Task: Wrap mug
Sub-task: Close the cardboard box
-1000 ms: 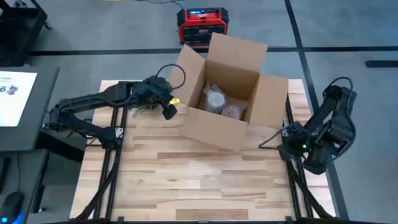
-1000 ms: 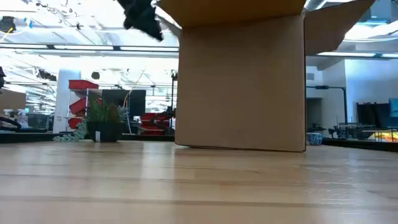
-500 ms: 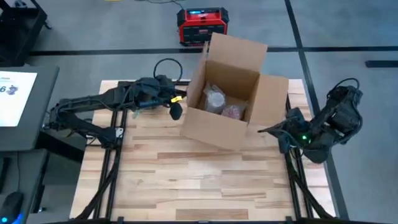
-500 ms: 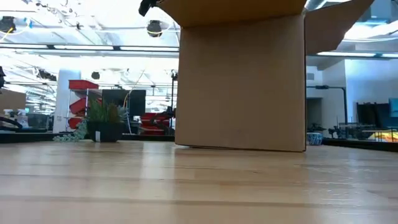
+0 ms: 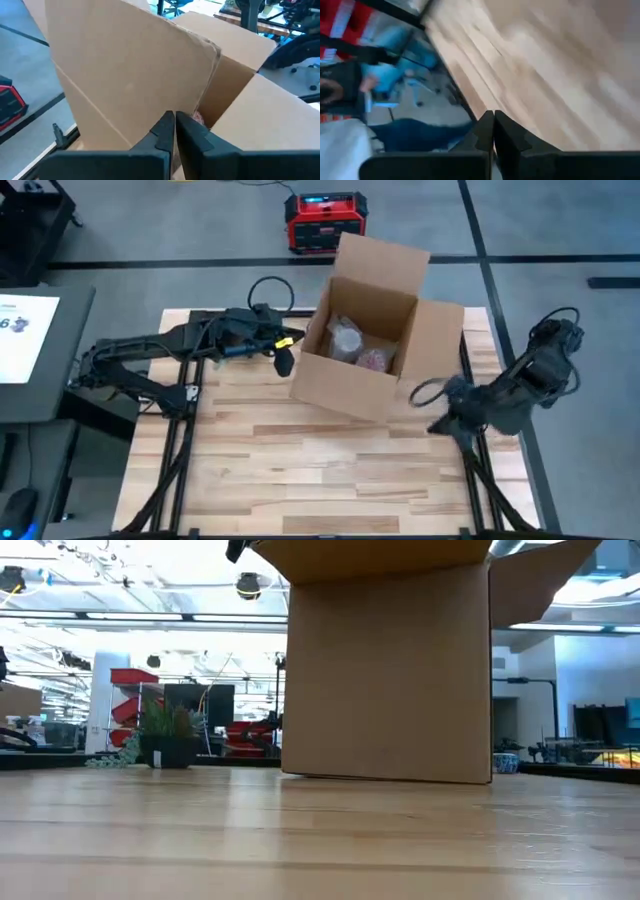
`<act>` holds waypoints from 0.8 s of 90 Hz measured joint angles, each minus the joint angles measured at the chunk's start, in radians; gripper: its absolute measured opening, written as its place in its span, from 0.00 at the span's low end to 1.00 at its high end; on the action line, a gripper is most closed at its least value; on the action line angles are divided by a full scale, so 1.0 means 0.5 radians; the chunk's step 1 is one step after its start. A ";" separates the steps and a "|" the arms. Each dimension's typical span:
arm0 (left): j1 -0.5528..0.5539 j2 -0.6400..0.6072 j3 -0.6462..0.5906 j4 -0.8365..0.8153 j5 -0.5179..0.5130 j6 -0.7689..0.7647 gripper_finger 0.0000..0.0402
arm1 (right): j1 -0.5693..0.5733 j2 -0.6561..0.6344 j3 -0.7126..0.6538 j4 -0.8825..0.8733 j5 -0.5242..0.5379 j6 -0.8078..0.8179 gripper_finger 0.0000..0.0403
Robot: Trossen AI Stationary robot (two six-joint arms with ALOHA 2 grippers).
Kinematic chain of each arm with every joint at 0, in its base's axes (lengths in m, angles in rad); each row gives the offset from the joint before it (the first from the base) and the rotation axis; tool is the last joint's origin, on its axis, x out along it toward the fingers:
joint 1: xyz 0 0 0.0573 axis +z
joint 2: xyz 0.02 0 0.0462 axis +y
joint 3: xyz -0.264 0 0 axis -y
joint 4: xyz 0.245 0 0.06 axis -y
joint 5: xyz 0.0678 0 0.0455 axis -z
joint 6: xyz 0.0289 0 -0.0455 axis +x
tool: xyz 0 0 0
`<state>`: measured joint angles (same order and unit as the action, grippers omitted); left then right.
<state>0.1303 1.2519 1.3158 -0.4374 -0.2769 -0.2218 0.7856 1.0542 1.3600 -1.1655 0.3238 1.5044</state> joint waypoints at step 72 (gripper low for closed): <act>0.005 0.373 0.000 0.145 0.307 -0.034 0.00 | -0.225 -0.035 -0.181 -0.747 1.011 0.461 0.00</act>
<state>0.1329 1.4385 1.3155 -0.3651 -0.1235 -0.2387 0.6732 1.0366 1.2694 -1.5389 0.8290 1.7347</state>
